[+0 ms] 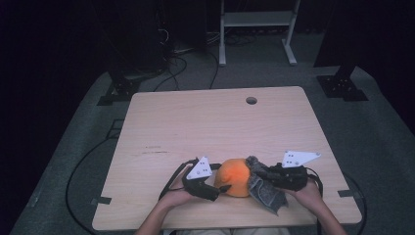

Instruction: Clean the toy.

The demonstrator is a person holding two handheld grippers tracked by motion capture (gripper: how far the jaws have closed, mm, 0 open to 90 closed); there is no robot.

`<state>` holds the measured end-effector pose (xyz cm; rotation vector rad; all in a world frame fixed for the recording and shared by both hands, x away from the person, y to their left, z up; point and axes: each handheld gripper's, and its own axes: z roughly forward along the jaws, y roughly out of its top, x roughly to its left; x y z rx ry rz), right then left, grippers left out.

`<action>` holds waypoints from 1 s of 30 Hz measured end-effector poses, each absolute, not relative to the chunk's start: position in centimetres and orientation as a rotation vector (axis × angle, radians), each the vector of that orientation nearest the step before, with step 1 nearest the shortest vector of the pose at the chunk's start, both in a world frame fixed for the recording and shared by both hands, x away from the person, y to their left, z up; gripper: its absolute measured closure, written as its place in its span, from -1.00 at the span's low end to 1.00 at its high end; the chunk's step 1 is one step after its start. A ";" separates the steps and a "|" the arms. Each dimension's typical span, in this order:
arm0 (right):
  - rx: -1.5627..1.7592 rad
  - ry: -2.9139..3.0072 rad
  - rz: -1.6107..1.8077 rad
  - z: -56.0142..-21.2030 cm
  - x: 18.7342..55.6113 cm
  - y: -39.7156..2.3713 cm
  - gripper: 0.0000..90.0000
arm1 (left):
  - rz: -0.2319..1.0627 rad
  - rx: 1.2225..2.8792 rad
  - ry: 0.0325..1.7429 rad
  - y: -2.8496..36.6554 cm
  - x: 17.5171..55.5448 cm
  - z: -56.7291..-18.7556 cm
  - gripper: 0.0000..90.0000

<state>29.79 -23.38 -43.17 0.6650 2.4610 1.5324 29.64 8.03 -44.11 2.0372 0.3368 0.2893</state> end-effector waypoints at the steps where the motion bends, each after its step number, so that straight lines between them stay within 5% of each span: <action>1: 0.668 2.463 1.519 -43.2 29.9 -23.6 0.73 | 0.304 2.032 0.336 7.9 29.6 -44.0 -0.27; 7: 0.610 2.397 1.593 -39.9 29.4 -24.5 0.73 | 0.374 2.036 0.253 7.1 28.9 -43.8 -0.20; 14: 0.307 2.555 1.380 -37.8 27.8 -16.9 0.73 | 0.468 2.092 0.132 6.5 27.8 -43.8 -0.20; 25: 0.564 2.507 1.430 -41.1 29.6 -22.2 0.73 | 0.367 2.115 0.212 8.0 29.2 -44.7 -0.20; 28: 0.608 2.507 1.448 -41.7 29.7 -22.7 0.73 | 0.293 2.110 0.277 8.4 29.8 -44.9 -0.30; 30: 0.615 2.497 1.443 -41.9 29.5 -22.6 0.73 | 0.212 2.075 0.350 8.4 30.1 -44.4 -0.56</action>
